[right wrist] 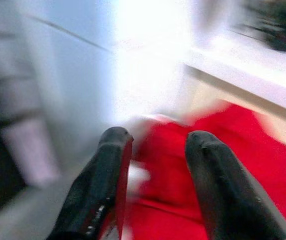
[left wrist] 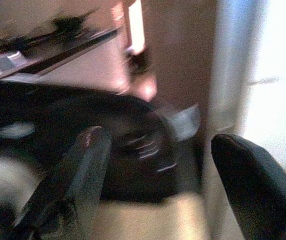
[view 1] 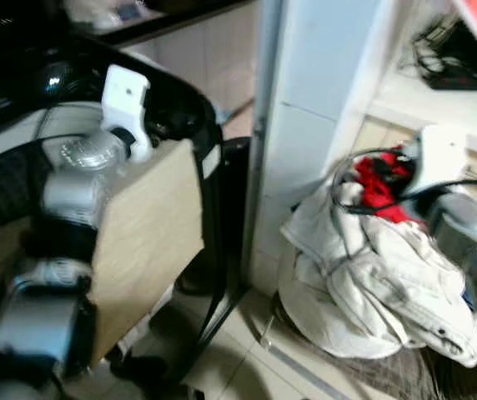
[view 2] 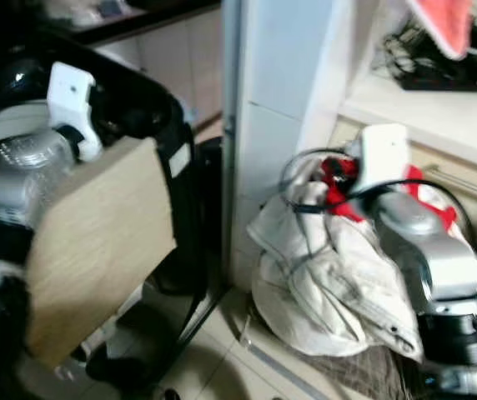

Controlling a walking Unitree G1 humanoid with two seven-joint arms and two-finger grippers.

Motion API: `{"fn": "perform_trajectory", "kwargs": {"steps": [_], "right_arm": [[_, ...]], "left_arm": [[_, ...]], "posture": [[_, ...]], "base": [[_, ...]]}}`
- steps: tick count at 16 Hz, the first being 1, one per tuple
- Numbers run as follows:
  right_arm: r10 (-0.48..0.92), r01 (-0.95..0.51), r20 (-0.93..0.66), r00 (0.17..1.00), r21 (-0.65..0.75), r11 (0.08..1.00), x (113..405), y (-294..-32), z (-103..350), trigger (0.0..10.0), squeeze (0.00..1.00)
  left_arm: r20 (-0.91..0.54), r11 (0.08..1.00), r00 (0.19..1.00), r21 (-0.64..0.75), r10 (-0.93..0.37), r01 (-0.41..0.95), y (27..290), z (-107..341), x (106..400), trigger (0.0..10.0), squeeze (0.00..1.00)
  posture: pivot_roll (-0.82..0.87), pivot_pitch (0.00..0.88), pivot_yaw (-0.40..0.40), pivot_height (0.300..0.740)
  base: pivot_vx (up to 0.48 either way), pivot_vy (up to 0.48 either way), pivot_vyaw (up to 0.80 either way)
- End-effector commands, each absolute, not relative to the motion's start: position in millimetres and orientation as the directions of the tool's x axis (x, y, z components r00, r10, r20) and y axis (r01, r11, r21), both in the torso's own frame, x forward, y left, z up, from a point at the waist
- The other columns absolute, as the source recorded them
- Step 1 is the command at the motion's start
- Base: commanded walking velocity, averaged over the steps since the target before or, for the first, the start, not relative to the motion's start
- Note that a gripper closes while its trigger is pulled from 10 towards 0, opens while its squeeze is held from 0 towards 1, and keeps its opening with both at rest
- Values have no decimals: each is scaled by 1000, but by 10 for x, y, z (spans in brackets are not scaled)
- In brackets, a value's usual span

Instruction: Clothes washing

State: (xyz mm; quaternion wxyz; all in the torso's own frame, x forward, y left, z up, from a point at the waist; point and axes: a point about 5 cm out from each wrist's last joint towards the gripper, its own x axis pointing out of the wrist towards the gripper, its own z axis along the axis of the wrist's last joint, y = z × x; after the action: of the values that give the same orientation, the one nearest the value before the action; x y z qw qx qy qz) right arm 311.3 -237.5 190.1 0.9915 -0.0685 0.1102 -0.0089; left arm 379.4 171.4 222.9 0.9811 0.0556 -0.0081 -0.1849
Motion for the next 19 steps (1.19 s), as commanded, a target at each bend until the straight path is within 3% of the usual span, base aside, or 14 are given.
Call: {"fn": "perform_trajectory", "kwargs": {"steps": [1, 3, 5, 6, 7, 9, 10, 11, 15, 16, 17, 19], "right_arm": [[-65, 33, -202, 977, -157, 987, 3143, -2458, 1886, 10000, 1000], [-45, 13, -194, 980, -163, 987, 3235, -2548, 1805, 10000, 1000], [2, -31, -179, 984, -158, 987, 3318, -2565, 1773, 10000, 1000], [23, -60, -200, 980, -178, 982, 3428, -2604, 1697, 10000, 1000], [42, -79, -218, 975, -168, 983, 3486, -2615, 1659, 10000, 1000], [79, -111, -220, 972, -136, 984, 3546, -2611, 1634, 10000, 1000], [126, -149, -239, 963, -79, 986, 3598, -2595, 1592, 10000, 918], [156, -173, -252, 955, -46, 984, 3633, -2582, 1557, 10000, 0], [124, -172, -324, 938, -123, 978, 3695, -2627, 1441, 10000, 0], [134, -177, -324, 936, -109, 978, 3701, -2628, 1437, 1294, 0], [148, -188, -325, 934, -97, 977, 3705, -2624, 1432, 0, 0], [190, -219, -314, 930, -59, 974, 3700, -2610, 1408, 0, 0]], "left_arm": [[58, 914, 916, 115, -397, 389, 1624, 2305, 3745, 10000, 1000], [115, 888, 881, 75, -459, 453, 1334, 2253, 3623, 10000, 1000], [128, 833, 825, 32, -551, 552, 1168, 2210, 3517, 10000, 757], [86, 735, 734, -22, -674, 678, 997, 2115, 3371, 10000, 0], [67, 657, 659, -48, -749, 752, 910, 2061, 3266, 10000, 0], [65, 654, 654, -29, -753, 756, 884, 2016, 3208, 10000, 0], [5, 626, 626, 18, -779, 779, 853, 1925, 3139, 10000, 0], [-39, 592, 594, 47, -804, 804, 829, 1860, 3073, 10000, 0], [-91, 455, 458, 52, -884, 889, 806, 1800, 2853, 10000, 0], [-92, 456, 459, 53, -884, 888, 807, 1795, 2847, 10000, 0], [-93, 460, 464, 54, -881, 886, 812, 1794, 2847, 10000, 0], [-96, 471, 475, 58, -875, 880, 826, 1800, 2863, 10000, 0]], "posture": [[-123, 0, 42, 740], [-124, 0, 47, 740], [-123, 0, 58, 740], [-119, 0, 66, 740], [-117, 0, 70, 740], [-112, 0, 74, 740], [-103, 0, 75, 740], [-97, 0, 73, 740], [-86, 0, 61, 740], [-86, 0, 60, 740], [-86, 0, 59, 740], [-86, 0, 60, 740]], "base": [[0, 0, 0], [0, 0, 0], [0, 0, 0], [0, 0, 0], [0, 0, 0], [0, 0, 0], [0, 0, 0], [0, 0, 0], [0, 0, 0], [0, 0, 0], [0, 0, 0], [0, 0, 0]]}}
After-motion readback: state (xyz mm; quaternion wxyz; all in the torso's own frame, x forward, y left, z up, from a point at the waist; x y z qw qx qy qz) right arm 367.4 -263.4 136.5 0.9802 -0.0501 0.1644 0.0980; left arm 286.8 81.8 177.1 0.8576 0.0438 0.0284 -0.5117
